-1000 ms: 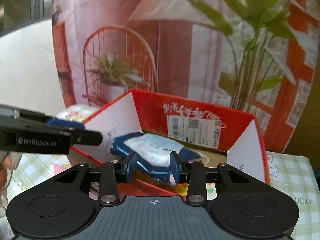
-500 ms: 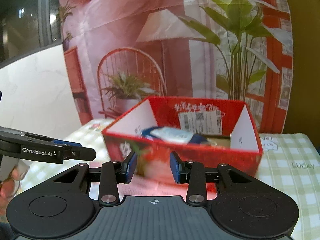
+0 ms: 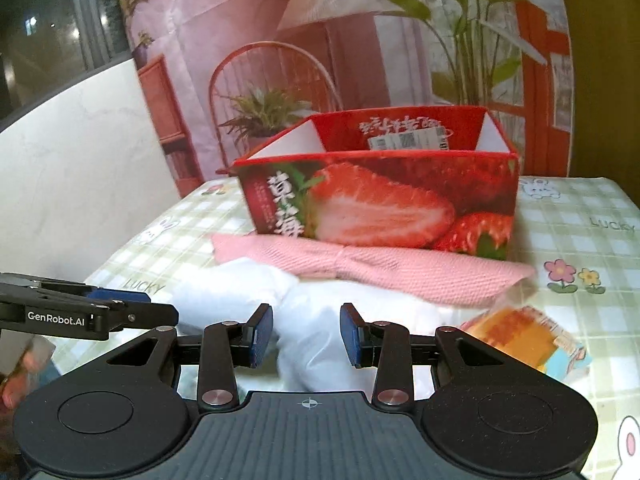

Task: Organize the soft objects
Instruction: 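Move both grippers down to the white cloth bundle on the pile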

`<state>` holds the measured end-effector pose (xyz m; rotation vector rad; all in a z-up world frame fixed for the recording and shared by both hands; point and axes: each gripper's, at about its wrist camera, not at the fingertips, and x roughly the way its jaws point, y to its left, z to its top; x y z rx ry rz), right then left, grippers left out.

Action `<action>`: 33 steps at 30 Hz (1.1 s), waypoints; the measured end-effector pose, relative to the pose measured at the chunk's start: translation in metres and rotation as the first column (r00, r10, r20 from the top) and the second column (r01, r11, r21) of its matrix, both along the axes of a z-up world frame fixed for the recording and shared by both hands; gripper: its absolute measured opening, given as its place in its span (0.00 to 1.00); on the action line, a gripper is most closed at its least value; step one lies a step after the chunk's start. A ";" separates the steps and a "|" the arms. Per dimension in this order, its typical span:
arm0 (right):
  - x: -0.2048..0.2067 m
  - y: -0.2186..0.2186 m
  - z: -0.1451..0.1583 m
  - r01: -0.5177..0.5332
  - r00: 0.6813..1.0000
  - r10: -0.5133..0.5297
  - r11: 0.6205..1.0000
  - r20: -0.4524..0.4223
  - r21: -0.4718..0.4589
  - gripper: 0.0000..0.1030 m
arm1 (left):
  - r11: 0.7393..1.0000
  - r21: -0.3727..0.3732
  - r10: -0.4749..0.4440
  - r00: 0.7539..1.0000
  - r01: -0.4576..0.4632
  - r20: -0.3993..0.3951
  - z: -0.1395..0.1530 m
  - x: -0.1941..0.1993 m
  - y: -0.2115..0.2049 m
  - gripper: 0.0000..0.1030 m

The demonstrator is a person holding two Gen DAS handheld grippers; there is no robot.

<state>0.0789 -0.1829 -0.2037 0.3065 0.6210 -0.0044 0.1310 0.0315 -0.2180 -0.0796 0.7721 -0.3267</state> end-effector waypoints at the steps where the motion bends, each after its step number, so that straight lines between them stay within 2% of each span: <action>1: -0.002 0.003 0.000 -0.007 1.000 0.007 1.000 -0.005 -0.008 0.34 | 1.000 -0.004 0.008 1.000 -0.008 0.000 0.000 -0.002 0.001 0.55; 3: -0.006 0.007 0.000 -0.004 1.000 0.004 1.000 -0.009 -0.030 0.36 | 0.999 -0.012 0.032 0.999 -0.032 -0.008 -0.003 -0.005 0.006 0.57; 5: -0.011 0.009 0.000 0.018 1.000 -0.018 0.998 -0.010 -0.052 0.45 | 0.998 -0.019 0.054 0.998 -0.054 -0.019 -0.006 -0.007 0.010 0.57; 7: -0.014 0.007 -0.001 0.051 0.999 -0.052 0.996 -0.016 -0.076 0.50 | 0.997 -0.029 0.076 0.997 -0.077 -0.032 -0.008 -0.005 0.015 0.58; 12: -0.023 0.000 -0.009 0.091 0.995 -0.094 0.993 -0.032 -0.075 0.49 | 0.992 -0.056 0.107 0.994 -0.109 -0.031 -0.010 -0.009 0.020 0.60; 27: -0.014 0.004 -0.034 0.053 0.996 -0.058 0.996 -0.071 -0.072 0.50 | 0.988 -0.075 0.128 0.990 -0.133 -0.064 -0.025 0.000 0.022 0.64; 31: -0.012 0.003 -0.039 0.046 0.996 -0.051 0.997 -0.074 -0.066 0.50 | 0.987 -0.108 0.112 0.992 -0.119 -0.063 -0.021 0.017 0.022 0.69; 33: -0.010 0.003 -0.040 0.042 0.996 -0.047 0.997 -0.073 -0.069 0.50 | 0.990 -0.105 0.085 0.995 -0.090 -0.050 -0.018 0.025 0.016 0.76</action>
